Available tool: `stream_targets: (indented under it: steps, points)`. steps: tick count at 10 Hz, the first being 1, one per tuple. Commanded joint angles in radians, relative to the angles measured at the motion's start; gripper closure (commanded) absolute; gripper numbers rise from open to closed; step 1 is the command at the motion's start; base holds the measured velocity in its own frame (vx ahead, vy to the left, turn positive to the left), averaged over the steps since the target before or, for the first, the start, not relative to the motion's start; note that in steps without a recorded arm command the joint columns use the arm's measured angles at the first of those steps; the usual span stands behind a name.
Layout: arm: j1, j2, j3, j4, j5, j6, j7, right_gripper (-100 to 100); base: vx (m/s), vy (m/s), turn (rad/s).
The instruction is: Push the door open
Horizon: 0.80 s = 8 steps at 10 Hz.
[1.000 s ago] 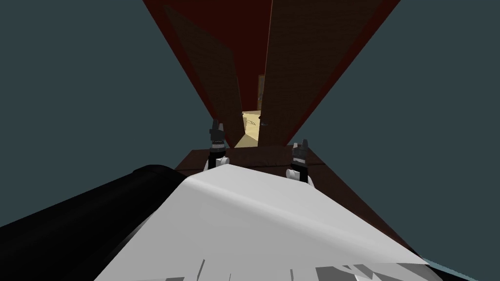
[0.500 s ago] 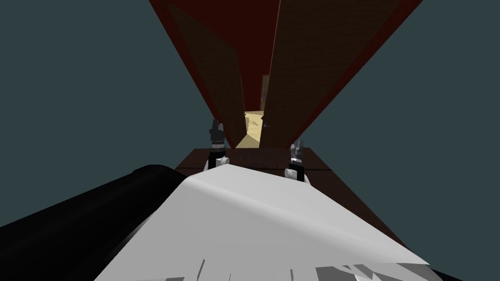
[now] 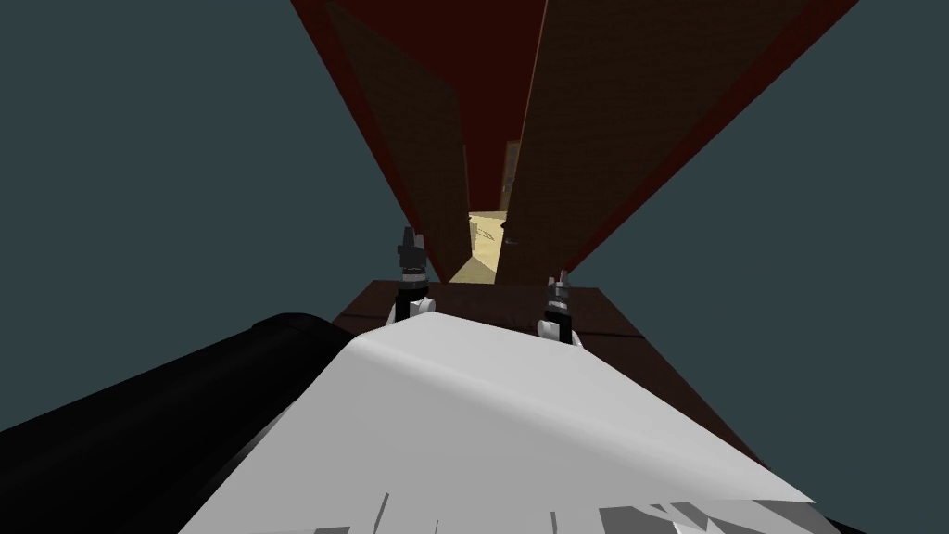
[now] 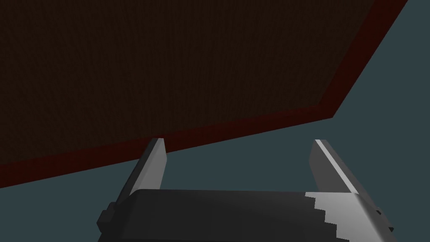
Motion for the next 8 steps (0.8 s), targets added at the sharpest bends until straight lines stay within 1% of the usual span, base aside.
stream_targets:
  steps: [1, 8]
  points:
    - [-0.016, -0.003, 0.000, 0.042, -0.005, -0.007, 0.001, -100, 0.102, -0.009, 0.128]
    - [-0.093, -0.009, 0.000, 0.239, -0.026, -0.045, 0.011, -100, 0.101, -0.011, 0.100]
